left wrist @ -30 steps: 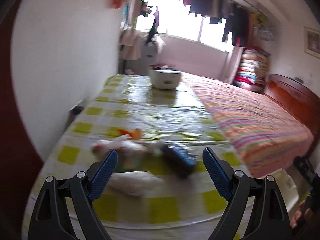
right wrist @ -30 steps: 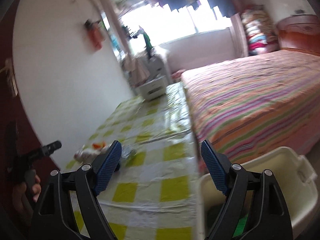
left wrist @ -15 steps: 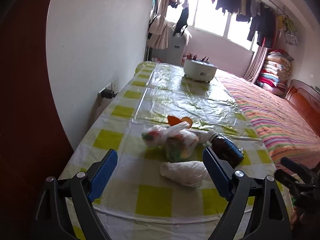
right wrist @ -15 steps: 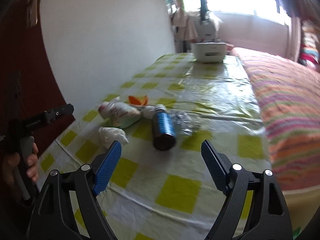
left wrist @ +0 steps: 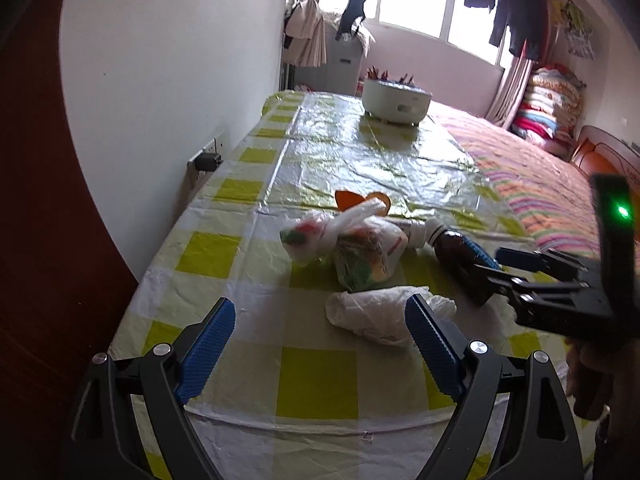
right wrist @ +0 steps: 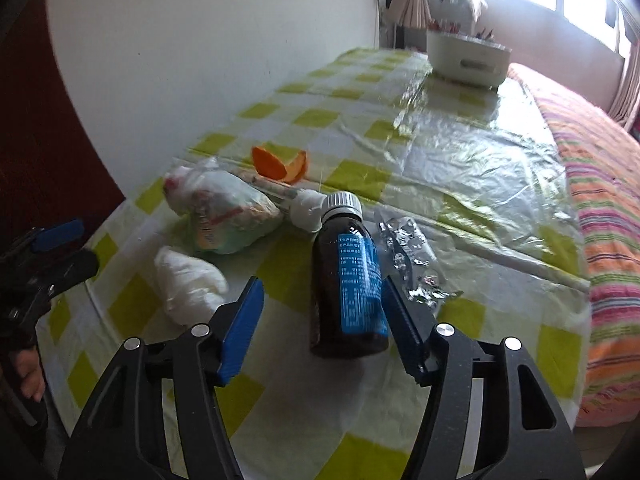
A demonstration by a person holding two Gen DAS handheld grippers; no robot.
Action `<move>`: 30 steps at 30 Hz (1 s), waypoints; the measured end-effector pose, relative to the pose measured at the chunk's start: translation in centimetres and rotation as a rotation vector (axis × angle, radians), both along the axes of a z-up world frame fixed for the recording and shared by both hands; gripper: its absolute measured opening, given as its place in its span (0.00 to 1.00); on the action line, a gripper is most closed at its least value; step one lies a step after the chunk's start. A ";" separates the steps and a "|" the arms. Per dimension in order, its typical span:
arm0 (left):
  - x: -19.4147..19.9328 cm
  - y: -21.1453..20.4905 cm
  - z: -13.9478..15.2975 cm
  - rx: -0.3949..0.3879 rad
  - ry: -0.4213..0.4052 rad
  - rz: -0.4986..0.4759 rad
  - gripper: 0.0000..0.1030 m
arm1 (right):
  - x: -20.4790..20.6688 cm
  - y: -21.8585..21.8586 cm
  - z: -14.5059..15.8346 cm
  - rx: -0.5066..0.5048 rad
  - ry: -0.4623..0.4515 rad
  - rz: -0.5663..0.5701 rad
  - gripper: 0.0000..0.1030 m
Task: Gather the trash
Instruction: 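Grasp the dark blue-labelled bottle with right gripper while left grasps crumpled white plastic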
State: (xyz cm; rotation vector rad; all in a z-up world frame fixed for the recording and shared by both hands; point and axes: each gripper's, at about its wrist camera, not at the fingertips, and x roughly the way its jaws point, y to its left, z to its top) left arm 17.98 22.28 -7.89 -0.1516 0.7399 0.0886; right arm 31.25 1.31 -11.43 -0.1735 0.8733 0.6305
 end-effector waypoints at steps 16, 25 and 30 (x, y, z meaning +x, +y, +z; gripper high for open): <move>2.9 -0.4 -2.2 -0.166 0.142 0.017 0.82 | 0.2 -2.1 -1.2 0.117 0.088 -0.027 0.41; 4.9 -2.8 -3.3 -0.162 0.204 -0.005 0.82 | -4.1 -5.2 3.0 0.267 0.029 -0.019 0.40; 5.6 -3.7 -4.1 -0.144 0.218 -0.002 0.82 | -5.5 -6.6 4.7 0.351 0.005 -0.020 0.40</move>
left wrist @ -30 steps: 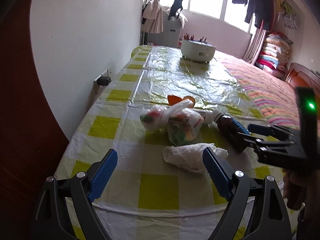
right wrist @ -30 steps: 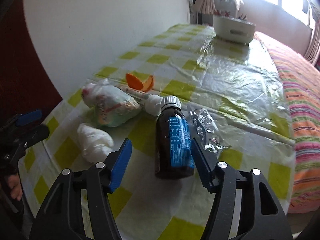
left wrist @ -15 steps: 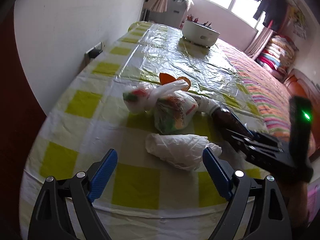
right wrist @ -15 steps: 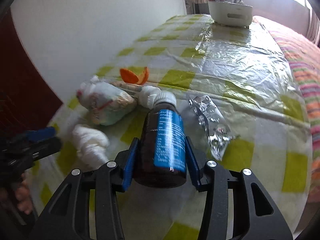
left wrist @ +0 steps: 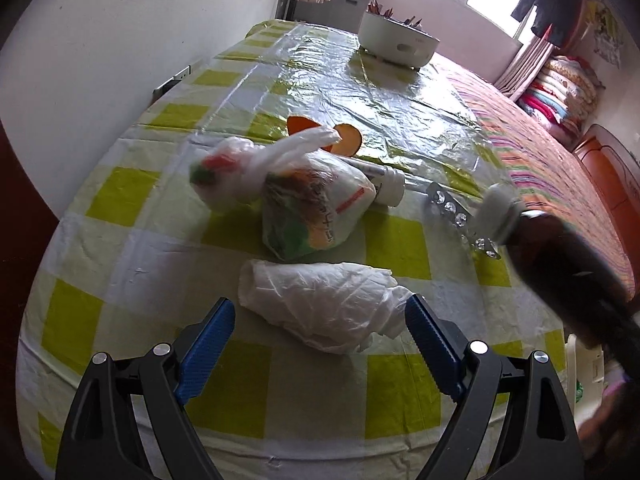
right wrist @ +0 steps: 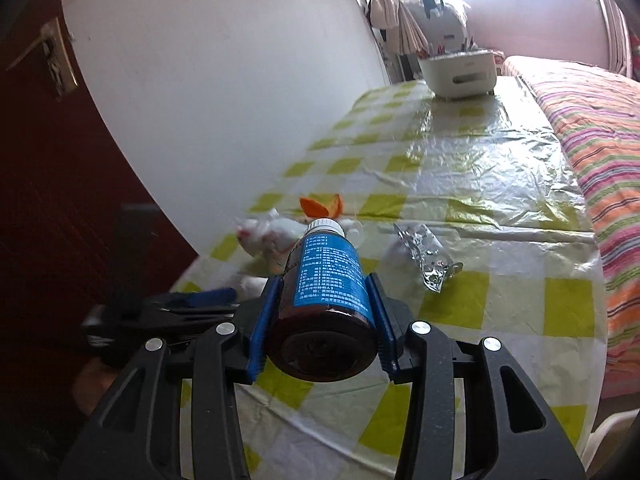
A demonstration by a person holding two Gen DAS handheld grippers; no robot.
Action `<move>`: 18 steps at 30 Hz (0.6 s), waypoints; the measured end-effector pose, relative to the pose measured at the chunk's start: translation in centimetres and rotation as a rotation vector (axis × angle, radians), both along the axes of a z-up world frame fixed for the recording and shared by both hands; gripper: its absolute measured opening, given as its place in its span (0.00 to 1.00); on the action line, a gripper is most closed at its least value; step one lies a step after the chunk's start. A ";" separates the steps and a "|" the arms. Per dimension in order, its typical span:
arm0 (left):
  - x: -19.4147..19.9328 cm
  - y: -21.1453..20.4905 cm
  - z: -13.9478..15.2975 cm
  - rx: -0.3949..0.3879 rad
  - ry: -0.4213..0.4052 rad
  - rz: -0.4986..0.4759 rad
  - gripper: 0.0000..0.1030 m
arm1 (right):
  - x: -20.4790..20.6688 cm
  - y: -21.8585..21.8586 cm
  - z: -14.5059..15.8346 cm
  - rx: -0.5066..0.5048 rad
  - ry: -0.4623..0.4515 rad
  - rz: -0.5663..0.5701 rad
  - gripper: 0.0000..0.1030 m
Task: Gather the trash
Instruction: 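Grasp the dark blue-labelled bottle with right gripper while left grasps crumpled white plastic, then carry the bottle into the bin and release while left drops the white plastic there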
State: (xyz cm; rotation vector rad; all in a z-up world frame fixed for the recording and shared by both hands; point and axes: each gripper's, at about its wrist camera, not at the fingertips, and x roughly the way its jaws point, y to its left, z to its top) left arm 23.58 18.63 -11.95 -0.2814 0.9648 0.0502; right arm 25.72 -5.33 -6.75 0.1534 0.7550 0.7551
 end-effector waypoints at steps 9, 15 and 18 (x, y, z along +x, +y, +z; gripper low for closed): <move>0.7 -0.7 -1.1 0.049 0.000 -0.008 0.70 | -1.7 -2.6 0.6 0.059 -0.015 -0.024 0.41; 0.4 -1.2 -0.9 0.050 -0.012 -0.025 0.39 | -2.0 -4.8 0.4 0.088 -0.011 -0.077 0.41; 0.0 -2.1 -0.4 0.064 -0.034 -0.047 0.38 | -2.3 -5.9 0.4 0.091 -0.019 -0.105 0.41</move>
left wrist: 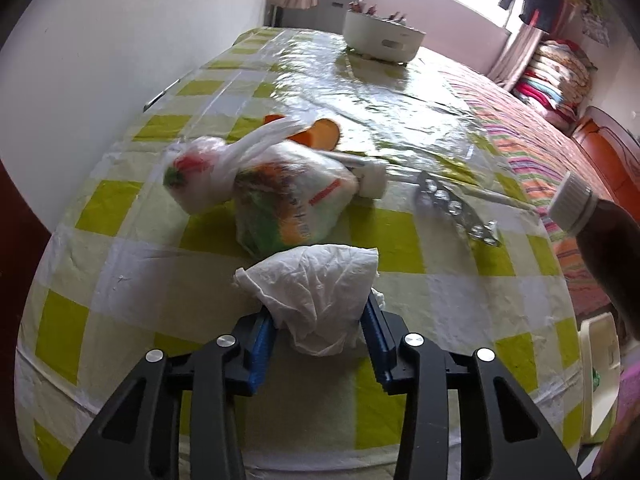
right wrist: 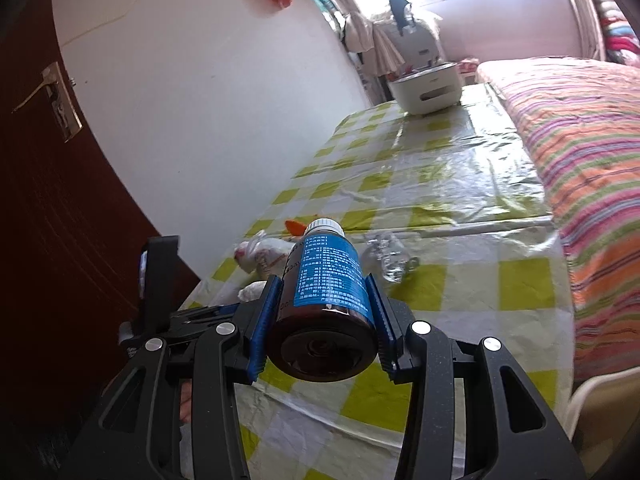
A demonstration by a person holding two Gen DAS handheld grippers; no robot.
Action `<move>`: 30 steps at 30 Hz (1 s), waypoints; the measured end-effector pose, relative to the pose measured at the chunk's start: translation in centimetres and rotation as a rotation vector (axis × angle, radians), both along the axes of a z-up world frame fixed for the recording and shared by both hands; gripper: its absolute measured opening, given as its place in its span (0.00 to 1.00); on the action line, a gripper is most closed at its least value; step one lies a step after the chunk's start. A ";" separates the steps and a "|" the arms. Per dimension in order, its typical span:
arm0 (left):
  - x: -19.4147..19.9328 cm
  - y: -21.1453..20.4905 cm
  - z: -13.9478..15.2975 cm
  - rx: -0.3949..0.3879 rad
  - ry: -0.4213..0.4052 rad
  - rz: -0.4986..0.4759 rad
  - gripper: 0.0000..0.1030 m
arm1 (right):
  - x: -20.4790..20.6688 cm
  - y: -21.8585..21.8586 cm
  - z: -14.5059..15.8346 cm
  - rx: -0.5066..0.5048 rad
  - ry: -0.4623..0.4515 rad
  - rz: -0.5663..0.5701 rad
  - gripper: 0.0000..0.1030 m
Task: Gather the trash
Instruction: 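Carry the bottle into the bin and release while left drops the white plastic there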
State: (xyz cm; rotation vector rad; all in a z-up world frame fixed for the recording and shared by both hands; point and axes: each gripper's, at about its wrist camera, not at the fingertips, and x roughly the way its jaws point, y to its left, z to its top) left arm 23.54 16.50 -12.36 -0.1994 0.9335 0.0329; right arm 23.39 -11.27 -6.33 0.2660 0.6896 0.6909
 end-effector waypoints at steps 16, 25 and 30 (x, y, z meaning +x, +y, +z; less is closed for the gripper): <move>-1.8 -7.3 2.1 0.026 -0.087 -0.160 0.37 | -1.8 -6.5 -0.7 -0.008 -0.004 -0.157 0.41; -2.4 -12.6 2.4 0.025 -0.103 -0.260 0.37 | -3.3 -11.4 -1.4 0.007 0.005 -0.272 0.41; -2.9 -15.1 2.6 0.017 -0.119 -0.305 0.37 | -4.6 -14.9 -1.4 0.022 -0.005 -0.356 0.41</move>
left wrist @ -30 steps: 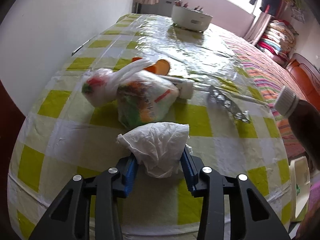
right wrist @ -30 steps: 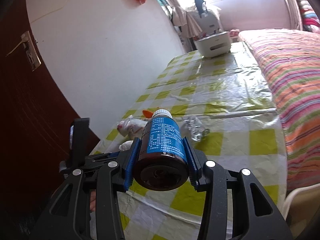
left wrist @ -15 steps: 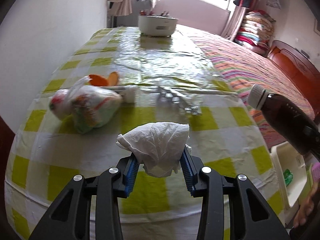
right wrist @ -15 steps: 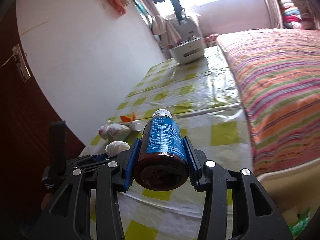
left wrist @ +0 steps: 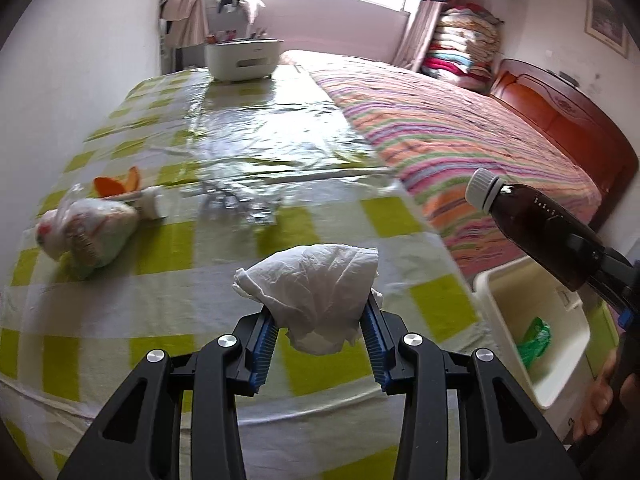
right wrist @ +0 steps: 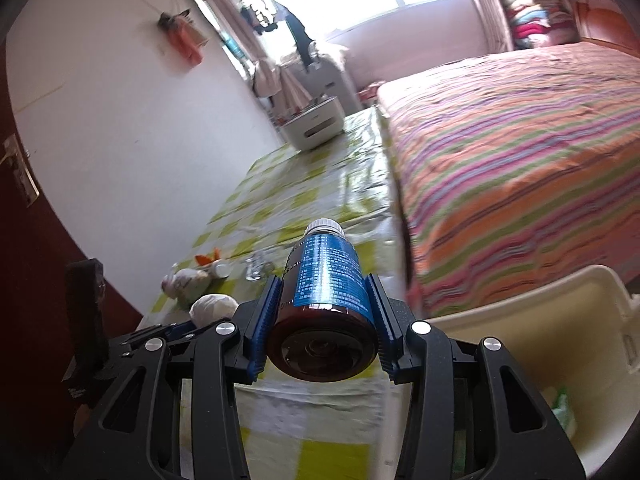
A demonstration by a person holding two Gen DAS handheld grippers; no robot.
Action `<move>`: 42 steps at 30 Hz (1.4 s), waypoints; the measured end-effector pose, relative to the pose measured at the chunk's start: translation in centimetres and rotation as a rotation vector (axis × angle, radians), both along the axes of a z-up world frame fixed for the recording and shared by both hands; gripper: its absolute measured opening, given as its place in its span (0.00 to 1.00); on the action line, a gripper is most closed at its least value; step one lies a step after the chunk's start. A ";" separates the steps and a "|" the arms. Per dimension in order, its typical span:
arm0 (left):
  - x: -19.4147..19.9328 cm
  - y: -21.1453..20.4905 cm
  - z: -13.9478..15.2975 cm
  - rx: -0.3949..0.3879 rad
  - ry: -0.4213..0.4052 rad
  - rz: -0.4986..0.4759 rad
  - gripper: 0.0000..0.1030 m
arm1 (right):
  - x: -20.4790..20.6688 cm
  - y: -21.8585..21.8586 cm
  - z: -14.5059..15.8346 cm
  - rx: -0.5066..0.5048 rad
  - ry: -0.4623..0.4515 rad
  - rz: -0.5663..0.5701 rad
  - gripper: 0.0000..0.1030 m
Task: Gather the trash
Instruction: 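Carry the bottle into the bin and release while left drops the white plastic there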
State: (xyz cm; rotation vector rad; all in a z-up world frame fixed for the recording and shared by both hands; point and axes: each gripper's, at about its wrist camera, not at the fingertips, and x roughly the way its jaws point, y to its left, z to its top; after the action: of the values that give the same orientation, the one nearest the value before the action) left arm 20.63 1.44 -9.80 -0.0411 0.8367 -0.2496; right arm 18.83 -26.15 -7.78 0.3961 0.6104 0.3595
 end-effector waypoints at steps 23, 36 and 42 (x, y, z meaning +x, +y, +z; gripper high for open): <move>-3.1 -10.1 0.8 -0.003 -0.040 -0.199 0.37 | -8.3 -7.7 -0.8 -0.054 -0.092 -0.381 0.51; -4.0 -12.7 0.6 -0.024 -0.029 -0.264 0.38 | -10.0 -9.6 -0.2 0.029 -0.145 -0.480 0.69; -4.3 -14.5 0.8 -0.045 -0.030 -0.310 0.38 | -10.2 -9.8 0.0 0.033 -0.166 -0.497 0.69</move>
State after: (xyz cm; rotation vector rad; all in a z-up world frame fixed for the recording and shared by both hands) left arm 16.29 -13.11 -8.95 0.0505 0.8060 -0.5595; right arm 8.63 -35.98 -7.80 0.5281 0.3279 -0.0734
